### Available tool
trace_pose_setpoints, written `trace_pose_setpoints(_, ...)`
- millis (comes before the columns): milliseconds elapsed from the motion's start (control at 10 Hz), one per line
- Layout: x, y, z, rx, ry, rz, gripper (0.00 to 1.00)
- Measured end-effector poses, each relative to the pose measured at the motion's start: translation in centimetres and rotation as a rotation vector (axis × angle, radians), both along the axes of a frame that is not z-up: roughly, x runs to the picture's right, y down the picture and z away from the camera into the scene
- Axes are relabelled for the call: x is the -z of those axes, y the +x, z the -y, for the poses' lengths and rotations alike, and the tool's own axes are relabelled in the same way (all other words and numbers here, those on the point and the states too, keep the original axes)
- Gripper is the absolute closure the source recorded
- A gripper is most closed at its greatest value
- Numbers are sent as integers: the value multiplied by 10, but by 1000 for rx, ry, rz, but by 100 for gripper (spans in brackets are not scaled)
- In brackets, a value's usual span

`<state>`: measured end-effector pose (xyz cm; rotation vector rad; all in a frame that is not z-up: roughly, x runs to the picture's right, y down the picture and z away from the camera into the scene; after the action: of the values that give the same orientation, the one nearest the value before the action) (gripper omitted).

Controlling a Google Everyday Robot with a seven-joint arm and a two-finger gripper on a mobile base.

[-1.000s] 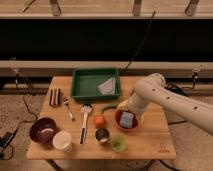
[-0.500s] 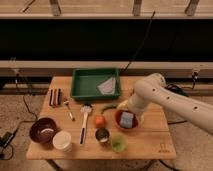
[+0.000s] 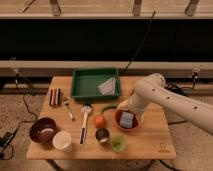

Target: Place fork in metal cup

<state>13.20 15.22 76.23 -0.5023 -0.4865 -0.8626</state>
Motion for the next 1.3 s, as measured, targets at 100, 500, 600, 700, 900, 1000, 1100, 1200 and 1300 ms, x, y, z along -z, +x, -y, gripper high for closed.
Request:
trace_pose_setpoints(100, 0, 0, 0, 0, 0, 0, 20)
trace_pose_setpoints(500, 0, 0, 0, 0, 0, 0, 20)
trace_pose_setpoints(600, 0, 0, 0, 0, 0, 0, 20)
trace_pose_setpoints(700, -1, 0, -1, 0, -2, 1, 20)
trace_pose_setpoints(900, -1, -1, 0, 4, 5, -1, 20)
trace_pose_setpoints(1000, -6, -4, 2, 22, 18, 12, 20)
trace_pose_setpoints(1100, -12, -13, 7, 40, 30, 27, 20)
trace_pose_setpoints(1200, -20, -24, 15, 62, 44, 45, 20)
trace_pose_setpoints(1300, -34, -45, 31, 97, 72, 76, 20)
